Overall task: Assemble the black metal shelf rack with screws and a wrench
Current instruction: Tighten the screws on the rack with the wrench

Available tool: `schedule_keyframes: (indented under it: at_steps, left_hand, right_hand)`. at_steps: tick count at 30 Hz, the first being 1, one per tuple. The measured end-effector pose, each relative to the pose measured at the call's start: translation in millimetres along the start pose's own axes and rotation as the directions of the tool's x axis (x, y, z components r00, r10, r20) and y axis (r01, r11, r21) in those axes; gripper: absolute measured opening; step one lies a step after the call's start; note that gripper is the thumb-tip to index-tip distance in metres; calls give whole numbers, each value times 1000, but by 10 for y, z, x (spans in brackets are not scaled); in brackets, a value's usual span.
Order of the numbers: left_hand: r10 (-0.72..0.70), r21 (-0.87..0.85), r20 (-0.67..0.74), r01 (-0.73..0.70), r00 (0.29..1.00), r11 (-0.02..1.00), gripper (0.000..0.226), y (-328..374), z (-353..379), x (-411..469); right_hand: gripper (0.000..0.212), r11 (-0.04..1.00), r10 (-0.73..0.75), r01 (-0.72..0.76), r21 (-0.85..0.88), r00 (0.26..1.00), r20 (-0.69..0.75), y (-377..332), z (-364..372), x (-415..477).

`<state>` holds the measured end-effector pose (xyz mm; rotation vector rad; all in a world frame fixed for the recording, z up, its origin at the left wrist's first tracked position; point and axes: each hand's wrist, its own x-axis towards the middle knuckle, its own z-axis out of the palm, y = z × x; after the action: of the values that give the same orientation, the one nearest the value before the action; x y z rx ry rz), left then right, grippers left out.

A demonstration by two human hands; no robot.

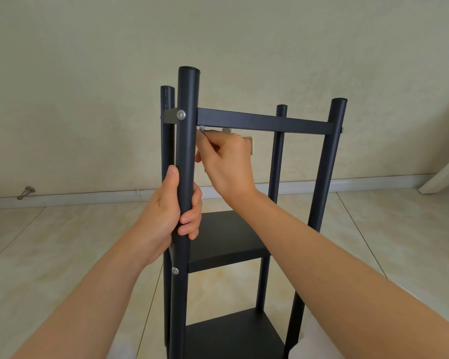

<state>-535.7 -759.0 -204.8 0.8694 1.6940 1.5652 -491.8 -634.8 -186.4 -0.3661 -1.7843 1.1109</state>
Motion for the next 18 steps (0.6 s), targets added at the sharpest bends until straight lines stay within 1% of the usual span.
schedule_keyframes:
  at_steps: [3, 8, 13, 15, 18]
  left_hand:
    - [8, -2, -3, -8, 1000, 1000, 65, -7, -4, 5]
    - [22, -25, 20, -22, 1000, 999, 64, -16, 14, 9]
    - [12, -34, 18, -12, 1000, 999, 64, -12, 14, 12]
    - [8, -35, 17, -8, 1000, 999, 64, -10, 18, 10]
    - [12, -30, 20, -11, 1000, 999, 64, -8, 25, 4]
  right_hand:
    - [42, 999, 40, -39, -21, 997, 72, -42, -91, -41]
    - [36, 983, 171, -180, 30, 967, 188, -214, -237, -70]
    - [34, 966, 250, -260, 12, 938, 239, -255, -335, -61]
    - [34, 961, 260, -275, 27, 932, 255, -259, -349, -58]
    - [34, 962, 251, -270, 46, 937, 242, -264, -349, -39]
